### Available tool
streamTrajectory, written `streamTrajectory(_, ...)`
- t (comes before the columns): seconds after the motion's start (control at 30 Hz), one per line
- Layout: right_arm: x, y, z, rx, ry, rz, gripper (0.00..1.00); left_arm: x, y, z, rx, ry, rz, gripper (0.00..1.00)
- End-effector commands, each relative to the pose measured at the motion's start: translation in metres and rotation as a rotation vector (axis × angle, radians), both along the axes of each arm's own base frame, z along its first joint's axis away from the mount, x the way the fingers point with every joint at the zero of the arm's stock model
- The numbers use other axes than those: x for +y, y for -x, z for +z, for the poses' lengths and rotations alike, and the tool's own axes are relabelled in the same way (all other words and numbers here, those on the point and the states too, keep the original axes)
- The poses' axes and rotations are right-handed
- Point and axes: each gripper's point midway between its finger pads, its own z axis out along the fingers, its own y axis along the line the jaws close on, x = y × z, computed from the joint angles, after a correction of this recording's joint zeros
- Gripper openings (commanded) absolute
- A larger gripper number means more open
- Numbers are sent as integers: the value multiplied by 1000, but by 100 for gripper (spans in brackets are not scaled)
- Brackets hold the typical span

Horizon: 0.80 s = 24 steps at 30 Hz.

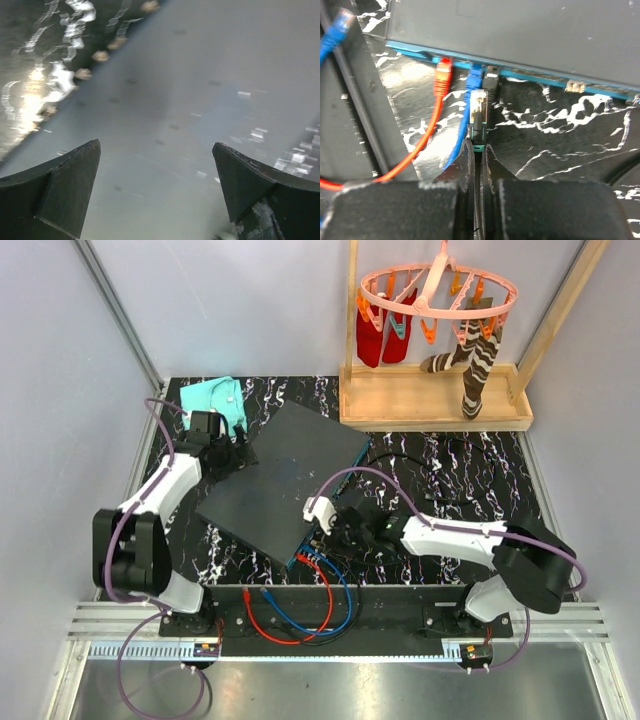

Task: Insert the plug into the switch port
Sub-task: Insert the connector into the switch port.

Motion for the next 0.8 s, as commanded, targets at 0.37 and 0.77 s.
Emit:
streamTrajectory(0.37, 20, -22, 3, -91, 109, 44, 0, 38, -21, -35, 139, -218, -17, 99)
streamTrajectory(0.77, 26, -19, -9, -36, 151, 37, 0, 32, -22, -52, 183, -182, -31, 99)
